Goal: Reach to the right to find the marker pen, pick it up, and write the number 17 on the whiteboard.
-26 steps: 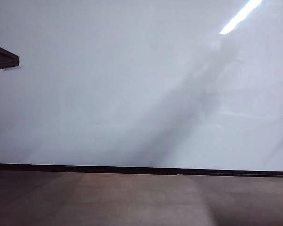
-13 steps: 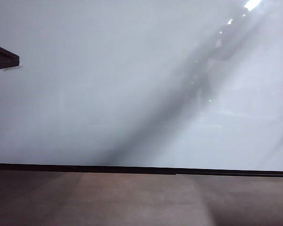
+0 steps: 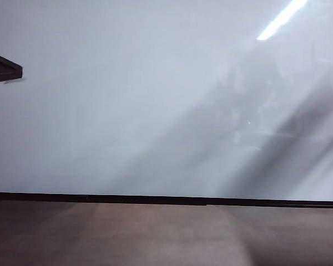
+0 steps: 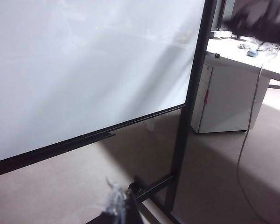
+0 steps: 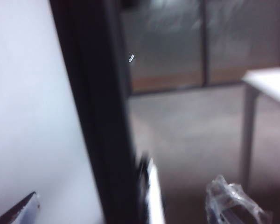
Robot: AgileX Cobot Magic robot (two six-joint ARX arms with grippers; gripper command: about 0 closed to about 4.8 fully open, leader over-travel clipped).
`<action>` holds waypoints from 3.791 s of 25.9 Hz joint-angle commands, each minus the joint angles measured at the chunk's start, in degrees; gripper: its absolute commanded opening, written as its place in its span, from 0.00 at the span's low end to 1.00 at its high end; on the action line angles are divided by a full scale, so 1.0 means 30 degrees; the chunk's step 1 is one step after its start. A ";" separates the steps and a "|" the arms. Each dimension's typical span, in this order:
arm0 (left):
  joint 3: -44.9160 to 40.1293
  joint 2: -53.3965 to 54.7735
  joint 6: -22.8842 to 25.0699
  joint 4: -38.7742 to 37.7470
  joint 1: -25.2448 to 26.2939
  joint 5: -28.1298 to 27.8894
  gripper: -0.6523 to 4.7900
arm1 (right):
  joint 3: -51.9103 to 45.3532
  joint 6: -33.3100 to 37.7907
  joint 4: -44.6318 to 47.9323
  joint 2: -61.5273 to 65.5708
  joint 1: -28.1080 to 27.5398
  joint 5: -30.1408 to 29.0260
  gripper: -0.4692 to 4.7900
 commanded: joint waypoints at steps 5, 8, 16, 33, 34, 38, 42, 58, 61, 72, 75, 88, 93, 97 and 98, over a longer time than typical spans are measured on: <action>0.0007 0.0015 0.0036 0.0204 0.0007 0.0007 0.11 | 0.0860 0.0211 0.4342 0.4925 -0.0160 -0.0197 1.00; 0.0007 0.0015 0.0036 0.0204 0.0007 0.0007 0.11 | 0.1836 0.0248 0.4379 0.6309 -0.0219 -0.0386 1.00; 0.0007 0.0015 0.0036 0.0204 0.0015 -0.0015 0.11 | 0.2208 -0.0350 0.4116 0.6608 -0.0219 -0.0503 1.00; 0.0007 0.0015 0.0036 0.0204 0.0015 -0.0015 0.11 | 0.2535 -0.0350 0.3067 0.6761 -0.0189 -0.0721 0.78; 0.0007 0.0015 0.0036 0.0197 0.0015 -0.0015 0.11 | 0.2535 -0.0350 0.3067 0.6761 -0.0189 -0.0721 0.78; 0.0007 0.0015 0.0036 0.0204 0.0015 -0.0015 0.11 | 0.2892 -0.0350 0.3024 0.6987 -0.0189 -0.0721 0.68; 0.0007 0.0015 0.0036 0.0204 0.0015 -0.0007 0.11 | 0.3024 -0.0554 0.2718 0.6994 -0.0189 -0.0729 0.57; 0.0007 0.0015 0.0036 0.0204 0.0015 -0.0015 0.11 | 0.3337 -0.0634 0.2645 0.6994 -0.0182 -0.1071 0.10; 0.0015 0.0015 0.0036 0.0204 0.0015 -0.0015 0.11 | 0.3483 -0.0561 0.2710 0.6987 -0.0204 -0.0918 0.08; 0.0015 0.0015 0.0036 0.0197 0.3577 0.0415 0.11 | 0.2936 0.0306 -0.4014 -0.4102 -0.1464 0.3541 0.07; 0.0015 0.0015 0.0036 0.0197 0.5370 0.0342 0.11 | 0.2885 0.0306 -1.0091 -0.9238 -0.2251 0.3971 0.07; 0.0459 0.0015 0.0036 0.0131 0.5676 0.0415 0.11 | 0.2885 0.1333 -2.4115 -2.2986 -0.2302 0.3257 0.07; 0.3672 0.0029 0.0036 -0.0386 0.5661 0.0423 0.11 | 0.2885 0.3468 -2.6381 -2.5208 -0.1967 0.1406 0.07; 0.8582 0.1217 0.0036 -0.3177 0.5661 0.0423 0.11 | 0.2892 0.4546 -2.5441 -2.4946 -0.0801 0.0503 0.07; 0.9275 0.1610 0.0036 -0.3322 0.5661 0.0423 0.11 | 0.2892 0.4772 -2.5114 -2.4800 -0.0532 0.0510 0.07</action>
